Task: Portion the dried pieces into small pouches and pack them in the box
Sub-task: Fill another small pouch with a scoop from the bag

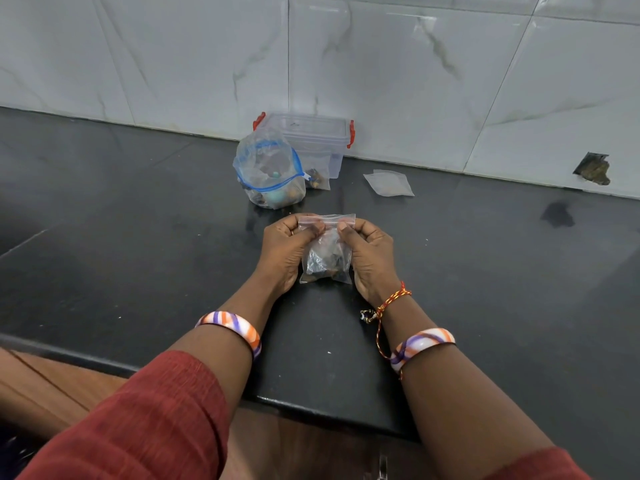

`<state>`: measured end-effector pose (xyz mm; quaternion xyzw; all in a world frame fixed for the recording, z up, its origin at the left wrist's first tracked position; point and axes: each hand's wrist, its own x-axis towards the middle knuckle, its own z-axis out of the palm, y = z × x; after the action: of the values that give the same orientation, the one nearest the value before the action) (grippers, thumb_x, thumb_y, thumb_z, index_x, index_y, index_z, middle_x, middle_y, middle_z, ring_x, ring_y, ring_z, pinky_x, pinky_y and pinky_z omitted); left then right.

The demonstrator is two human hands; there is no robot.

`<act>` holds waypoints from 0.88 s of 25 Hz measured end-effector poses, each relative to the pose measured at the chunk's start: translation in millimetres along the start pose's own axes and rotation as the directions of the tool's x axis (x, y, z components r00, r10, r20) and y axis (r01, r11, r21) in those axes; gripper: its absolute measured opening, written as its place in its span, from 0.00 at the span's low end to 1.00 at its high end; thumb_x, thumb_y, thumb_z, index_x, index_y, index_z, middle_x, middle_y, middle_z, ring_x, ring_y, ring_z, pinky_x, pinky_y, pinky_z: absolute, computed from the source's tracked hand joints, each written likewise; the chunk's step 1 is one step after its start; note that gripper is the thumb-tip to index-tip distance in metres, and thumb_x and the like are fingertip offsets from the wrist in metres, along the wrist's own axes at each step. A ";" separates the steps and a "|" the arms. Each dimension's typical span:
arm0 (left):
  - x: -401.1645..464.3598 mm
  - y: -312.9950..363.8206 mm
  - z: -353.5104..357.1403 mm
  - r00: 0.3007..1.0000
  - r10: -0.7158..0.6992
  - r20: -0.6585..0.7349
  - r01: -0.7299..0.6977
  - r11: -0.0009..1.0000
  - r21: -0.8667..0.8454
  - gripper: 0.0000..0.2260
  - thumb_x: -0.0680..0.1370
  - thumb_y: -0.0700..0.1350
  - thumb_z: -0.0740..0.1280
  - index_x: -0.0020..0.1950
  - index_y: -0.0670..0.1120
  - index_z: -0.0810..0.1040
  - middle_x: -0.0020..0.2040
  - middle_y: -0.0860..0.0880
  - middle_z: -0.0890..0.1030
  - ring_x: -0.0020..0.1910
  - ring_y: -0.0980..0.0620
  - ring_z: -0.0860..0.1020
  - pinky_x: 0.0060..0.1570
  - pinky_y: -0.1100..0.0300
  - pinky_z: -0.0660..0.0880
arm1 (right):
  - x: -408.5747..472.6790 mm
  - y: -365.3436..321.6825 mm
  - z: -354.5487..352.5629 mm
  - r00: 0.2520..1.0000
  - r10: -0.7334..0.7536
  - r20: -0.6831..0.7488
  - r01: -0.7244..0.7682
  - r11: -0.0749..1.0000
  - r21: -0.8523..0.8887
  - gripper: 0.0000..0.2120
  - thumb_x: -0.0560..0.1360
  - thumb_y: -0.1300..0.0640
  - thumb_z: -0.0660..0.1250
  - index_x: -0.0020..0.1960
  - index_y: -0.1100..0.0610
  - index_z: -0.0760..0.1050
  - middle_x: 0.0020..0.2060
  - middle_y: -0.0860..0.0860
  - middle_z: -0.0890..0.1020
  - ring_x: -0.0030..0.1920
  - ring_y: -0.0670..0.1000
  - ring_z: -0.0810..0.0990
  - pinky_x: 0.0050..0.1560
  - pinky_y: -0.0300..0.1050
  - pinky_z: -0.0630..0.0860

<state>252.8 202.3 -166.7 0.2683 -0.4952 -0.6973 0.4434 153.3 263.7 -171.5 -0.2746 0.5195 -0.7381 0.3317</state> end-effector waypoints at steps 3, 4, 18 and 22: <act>-0.1 -1.3 0.2 1.000 0.003 0.008 -0.003 0.998 0.058 0.06 0.74 0.32 0.66 0.43 0.41 0.80 0.34 0.49 0.84 0.35 0.54 0.83 0.41 0.57 0.82 | -1.0 -0.3 -0.7 0.999 0.011 0.045 -0.010 1.000 -0.016 0.06 0.76 0.65 0.63 0.43 0.58 0.77 0.39 0.57 0.81 0.41 0.54 0.79 0.50 0.55 0.78; -0.1 -1.7 0.6 1.000 0.005 0.008 -0.006 0.998 0.069 0.06 0.74 0.32 0.66 0.43 0.41 0.80 0.34 0.49 0.84 0.35 0.53 0.82 0.41 0.56 0.81 | -1.3 -1.1 -0.6 0.998 0.016 0.062 -0.015 1.000 -0.018 0.06 0.77 0.65 0.63 0.43 0.58 0.77 0.40 0.57 0.81 0.40 0.53 0.79 0.48 0.53 0.79; -3.9 1.3 2.6 1.000 0.031 0.004 -0.031 0.994 0.101 0.06 0.73 0.32 0.68 0.42 0.42 0.80 0.35 0.48 0.84 0.36 0.53 0.82 0.43 0.56 0.80 | -2.7 -0.4 1.1 0.998 -0.020 0.063 0.021 1.000 -0.014 0.05 0.75 0.66 0.65 0.44 0.60 0.79 0.39 0.58 0.82 0.39 0.53 0.81 0.44 0.49 0.81; -4.6 0.8 3.3 0.998 0.056 0.004 -0.056 0.986 0.159 0.06 0.73 0.32 0.68 0.42 0.43 0.80 0.36 0.48 0.83 0.35 0.56 0.82 0.40 0.59 0.81 | -4.9 -3.1 2.9 0.995 -0.019 0.094 0.029 0.995 -0.098 0.09 0.77 0.65 0.62 0.42 0.57 0.78 0.39 0.55 0.81 0.39 0.51 0.80 0.42 0.46 0.81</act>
<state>252.5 207.8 -165.0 0.2889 -0.5564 -0.6427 0.4404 157.9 266.5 -168.0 -0.3310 0.5363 -0.7016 0.3326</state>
